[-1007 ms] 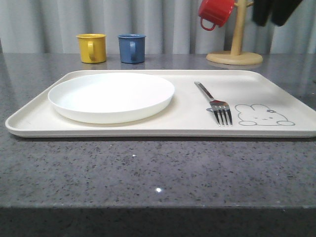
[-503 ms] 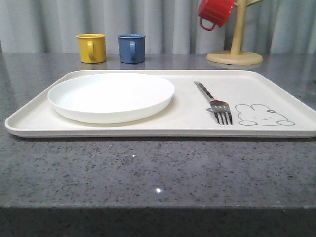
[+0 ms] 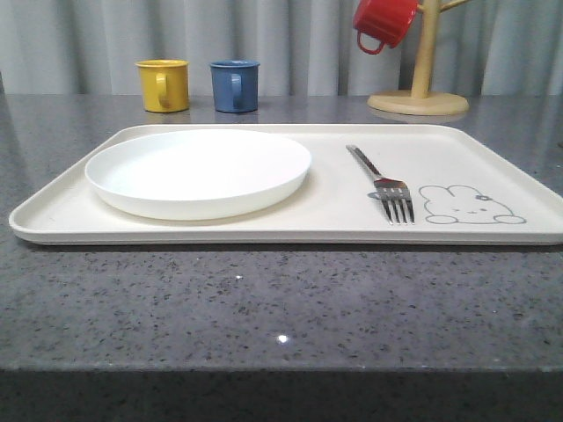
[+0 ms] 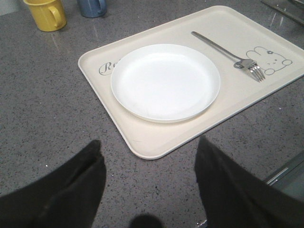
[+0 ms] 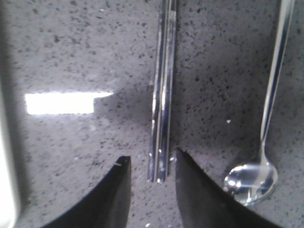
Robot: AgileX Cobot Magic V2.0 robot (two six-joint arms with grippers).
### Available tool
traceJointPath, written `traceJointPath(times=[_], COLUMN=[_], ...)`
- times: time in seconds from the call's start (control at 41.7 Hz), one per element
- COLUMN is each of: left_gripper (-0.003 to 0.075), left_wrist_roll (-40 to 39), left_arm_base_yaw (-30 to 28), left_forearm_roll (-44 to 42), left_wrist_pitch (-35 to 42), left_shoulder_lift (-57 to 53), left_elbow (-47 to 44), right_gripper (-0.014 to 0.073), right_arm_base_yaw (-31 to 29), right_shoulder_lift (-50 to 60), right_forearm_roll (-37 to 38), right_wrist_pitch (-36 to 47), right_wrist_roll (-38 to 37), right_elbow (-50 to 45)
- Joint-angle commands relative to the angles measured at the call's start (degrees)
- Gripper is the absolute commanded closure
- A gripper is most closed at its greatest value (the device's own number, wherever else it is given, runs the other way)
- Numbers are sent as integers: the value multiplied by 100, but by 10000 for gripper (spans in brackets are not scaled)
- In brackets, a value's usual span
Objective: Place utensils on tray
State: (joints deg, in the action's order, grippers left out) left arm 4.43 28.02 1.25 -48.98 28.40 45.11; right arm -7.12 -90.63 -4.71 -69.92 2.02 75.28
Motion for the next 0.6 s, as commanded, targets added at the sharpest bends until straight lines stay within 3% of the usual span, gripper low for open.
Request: traceJointPath(times=[0.0,0.408,0.575], left_gripper=[313,313,313], left_wrist_roll=[-56,-56,-56], left_arm_base_yaw=[48,48,48], left_forearm_roll=[27,27,27], left_wrist_pitch=[419,419,419], left_shoulder_lift=[43,43,43], left_elbow=[151,151,151], right_gripper=[325,337,484], right_arm_base_yaw=[-38,-38,-38], right_shoulder_lift=[4,-462,-462], right_forearm_roll=[114,-39,-85], right_wrist_pitch=[101,220,126], right_wrist_roll=[87,87,87], right_elbow=[104,133,133])
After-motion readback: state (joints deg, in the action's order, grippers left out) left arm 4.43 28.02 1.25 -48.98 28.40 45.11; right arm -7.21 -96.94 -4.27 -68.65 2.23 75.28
